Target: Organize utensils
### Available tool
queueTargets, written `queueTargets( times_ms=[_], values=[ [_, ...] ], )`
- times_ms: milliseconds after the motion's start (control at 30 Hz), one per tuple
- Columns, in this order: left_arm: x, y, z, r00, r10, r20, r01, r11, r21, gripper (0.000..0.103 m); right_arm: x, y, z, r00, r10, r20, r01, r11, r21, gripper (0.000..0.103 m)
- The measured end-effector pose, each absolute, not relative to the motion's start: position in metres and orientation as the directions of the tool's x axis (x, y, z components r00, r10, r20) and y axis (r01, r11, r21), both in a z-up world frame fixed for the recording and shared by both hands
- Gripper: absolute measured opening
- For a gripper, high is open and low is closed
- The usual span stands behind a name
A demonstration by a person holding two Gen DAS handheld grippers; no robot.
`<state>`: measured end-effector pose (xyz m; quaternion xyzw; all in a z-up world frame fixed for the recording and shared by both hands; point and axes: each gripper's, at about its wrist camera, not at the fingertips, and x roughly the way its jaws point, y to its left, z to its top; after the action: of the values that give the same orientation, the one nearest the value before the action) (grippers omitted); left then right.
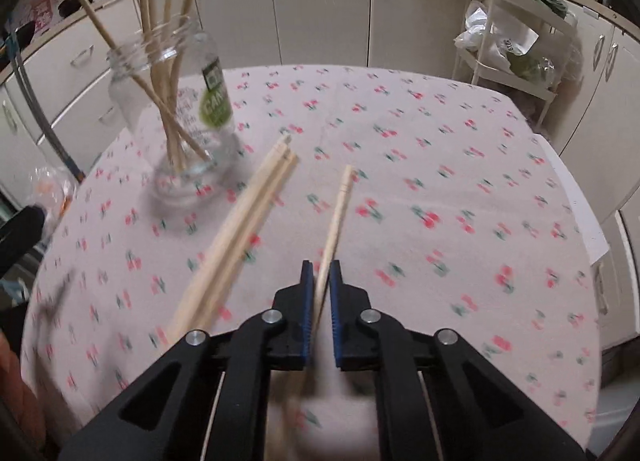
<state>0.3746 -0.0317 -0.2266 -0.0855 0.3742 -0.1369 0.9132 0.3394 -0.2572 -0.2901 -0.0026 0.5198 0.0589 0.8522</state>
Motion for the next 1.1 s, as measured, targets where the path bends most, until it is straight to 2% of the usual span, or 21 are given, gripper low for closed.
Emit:
queueTargets(
  times_ms=[100, 267, 367, 433, 467, 533, 600, 633, 700, 867, 1033, 1100],
  values=[
    [0.383, -0.066, -0.234, 0.647, -0.309, -0.697, 0.234, 0.951, -0.205, 0.077, 0.327, -0.276, -0.288, 0.44, 0.101, -0.892, -0.105, 0.993, 0.061, 0.008],
    [0.402, -0.097, -0.256, 0.574, -0.298, -0.763, 0.23, 0.953, -0.199, 0.076, 0.317, -0.3, -0.287, 0.429, 0.152, -0.89, -0.087, 0.988, 0.127, 0.008],
    [0.407, -0.109, -0.265, 0.539, -0.29, -0.79, 0.228, 0.954, -0.195, 0.059, 0.316, -0.308, -0.289, 0.433, 0.194, -0.88, -0.077, 0.981, 0.179, 0.008],
    [0.406, -0.117, -0.269, 0.527, -0.267, -0.807, 0.234, 0.958, -0.165, 0.043, 0.315, -0.308, -0.288, 0.435, 0.215, -0.875, -0.072, 0.976, 0.204, 0.008],
    [0.405, -0.121, -0.271, 0.537, -0.241, -0.809, 0.23, 0.964, -0.134, 0.041, 0.315, -0.309, -0.288, 0.435, 0.221, -0.873, -0.071, 0.975, 0.211, 0.008],
    [0.402, -0.124, -0.272, 0.544, -0.216, -0.811, 0.225, 0.968, -0.108, 0.028, 0.316, -0.312, -0.289, 0.437, 0.237, -0.868, -0.065, 0.97, 0.233, 0.009],
    [0.402, -0.122, -0.272, 0.538, -0.209, -0.817, 0.197, 0.973, -0.12, 0.014, 0.318, -0.313, -0.289, 0.438, 0.254, -0.862, -0.063, 0.966, 0.252, 0.016],
    [0.4, -0.121, -0.272, 0.535, -0.205, -0.819, 0.179, 0.976, -0.128, 0.011, 0.318, -0.312, -0.288, 0.44, 0.254, -0.861, -0.066, 0.966, 0.251, 0.019],
    [0.395, -0.12, -0.271, 0.525, -0.215, -0.824, 0.158, 0.975, -0.154, 0.01, 0.32, -0.308, -0.288, 0.441, 0.25, -0.862, -0.076, 0.967, 0.241, 0.025],
    [0.364, -0.115, -0.268, 0.477, -0.248, -0.843, 0.126, 0.969, -0.213, 0.01, 0.327, -0.304, -0.285, 0.45, 0.233, -0.862, -0.08, 0.972, 0.221, 0.03],
    [0.357, -0.102, -0.259, 0.46, -0.297, -0.837, 0.121, 0.955, -0.272, 0.01, 0.347, -0.304, -0.287, 0.445, 0.191, -0.875, -0.069, 0.981, 0.179, 0.031],
    [0.364, -0.097, -0.252, 0.488, -0.276, -0.828, 0.104, 0.96, -0.259, 0.013, 0.353, -0.304, -0.289, 0.441, 0.18, -0.879, -0.069, 0.984, 0.167, 0.031]
  ],
)
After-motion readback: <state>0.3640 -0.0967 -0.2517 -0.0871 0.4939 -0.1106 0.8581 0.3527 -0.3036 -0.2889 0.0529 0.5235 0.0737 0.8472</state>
